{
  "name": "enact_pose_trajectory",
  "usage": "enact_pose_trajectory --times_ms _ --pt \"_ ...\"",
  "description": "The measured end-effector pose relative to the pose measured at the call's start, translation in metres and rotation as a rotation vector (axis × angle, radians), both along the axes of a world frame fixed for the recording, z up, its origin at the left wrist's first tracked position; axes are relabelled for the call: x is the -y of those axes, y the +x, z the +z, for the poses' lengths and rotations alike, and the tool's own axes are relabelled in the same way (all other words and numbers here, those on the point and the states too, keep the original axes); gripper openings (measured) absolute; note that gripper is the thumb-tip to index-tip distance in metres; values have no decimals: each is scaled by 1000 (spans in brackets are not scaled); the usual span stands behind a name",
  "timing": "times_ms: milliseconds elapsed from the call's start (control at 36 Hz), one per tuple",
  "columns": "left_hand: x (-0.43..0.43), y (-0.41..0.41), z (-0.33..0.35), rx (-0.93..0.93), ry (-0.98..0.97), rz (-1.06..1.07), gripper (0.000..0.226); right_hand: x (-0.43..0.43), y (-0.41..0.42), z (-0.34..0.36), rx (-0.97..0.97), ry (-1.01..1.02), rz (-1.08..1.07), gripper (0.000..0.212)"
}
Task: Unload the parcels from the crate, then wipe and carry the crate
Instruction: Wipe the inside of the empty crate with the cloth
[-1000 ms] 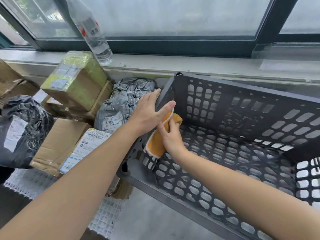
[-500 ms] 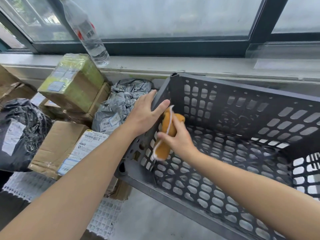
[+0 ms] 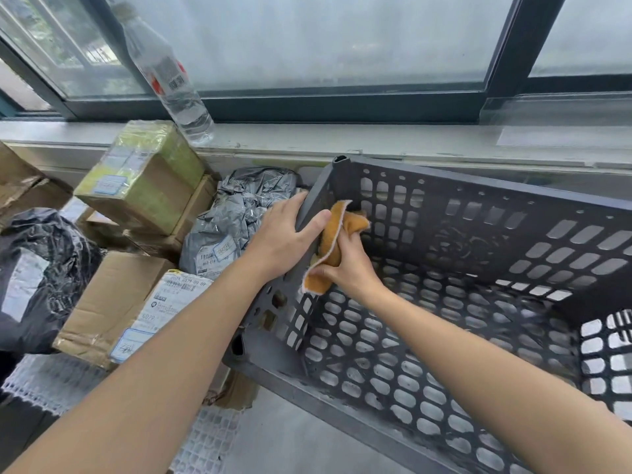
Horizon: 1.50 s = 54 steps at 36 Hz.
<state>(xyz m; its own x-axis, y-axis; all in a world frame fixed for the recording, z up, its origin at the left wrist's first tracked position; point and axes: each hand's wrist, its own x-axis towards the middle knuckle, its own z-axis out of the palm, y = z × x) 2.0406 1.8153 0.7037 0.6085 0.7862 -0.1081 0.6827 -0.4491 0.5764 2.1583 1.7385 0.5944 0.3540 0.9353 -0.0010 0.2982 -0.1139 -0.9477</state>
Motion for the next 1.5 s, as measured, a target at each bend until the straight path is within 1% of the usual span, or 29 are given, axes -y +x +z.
enact_pose_trajectory --times_ms 167,222,278,306,333,389,444,583,722,806,917,1028,1083,1139,1194,1250,1278,1306,1417,1500 --pt "3 0 3 3 4 -4 80 29 -38 0 -50 96 47 75" --pt "3 0 2 15 5 -10 75 42 -46 -1 -30 127 81 58" --pt "3 0 2 20 3 -13 74 51 -48 -1 -2 149 96 41" --pt "3 0 2 17 -1 -12 76 52 -45 -1 1 155 81 37" --pt "2 0 2 11 -4 -10 80 51 -42 2 -15 161 62 38" --pt "2 0 1 0 -7 -6 87 45 -33 9 -56 187 6 47" --pt "1 0 1 -1 -7 -6 89 35 -23 18 -94 216 -50 49" --pt "0 -1 -1 13 -18 -8 83 3 -2 31 -200 213 -188 31" --pt "-2 -1 -4 37 -24 -12 75 -16 -7 30 -232 195 -186 19" --pt "-4 -1 -5 46 -31 -18 71 -15 -15 27 -243 189 -209 17" --pt "-4 0 -5 55 -34 -19 68 -7 -19 23 -232 168 -195 5" --pt "-3 0 -4 51 -39 -18 69 8 -33 21 -254 152 -130 13" --pt "-3 1 -4 46 -34 -15 71 19 -42 15 -256 118 -84 9" --pt "-4 2 -5 46 -30 -16 72 31 -52 6 -230 73 -21 15" --pt "-4 2 -5 54 -30 -14 69 46 -61 -2 -163 18 58 29" --pt "-5 1 -7 57 -36 -9 69 59 -67 -7 -93 -24 151 56" --pt "-5 1 -7 56 -40 -7 71 64 -68 -9 -75 -36 182 65" --pt "-5 1 -7 55 -43 -6 71 67 -68 -11 -67 -38 194 68" --pt "-3 0 -5 64 -45 -5 63 62 -49 -13 -64 -63 100 62" --pt "-1 0 -3 61 -51 -2 70 42 -21 -12 -76 -61 -7 62"
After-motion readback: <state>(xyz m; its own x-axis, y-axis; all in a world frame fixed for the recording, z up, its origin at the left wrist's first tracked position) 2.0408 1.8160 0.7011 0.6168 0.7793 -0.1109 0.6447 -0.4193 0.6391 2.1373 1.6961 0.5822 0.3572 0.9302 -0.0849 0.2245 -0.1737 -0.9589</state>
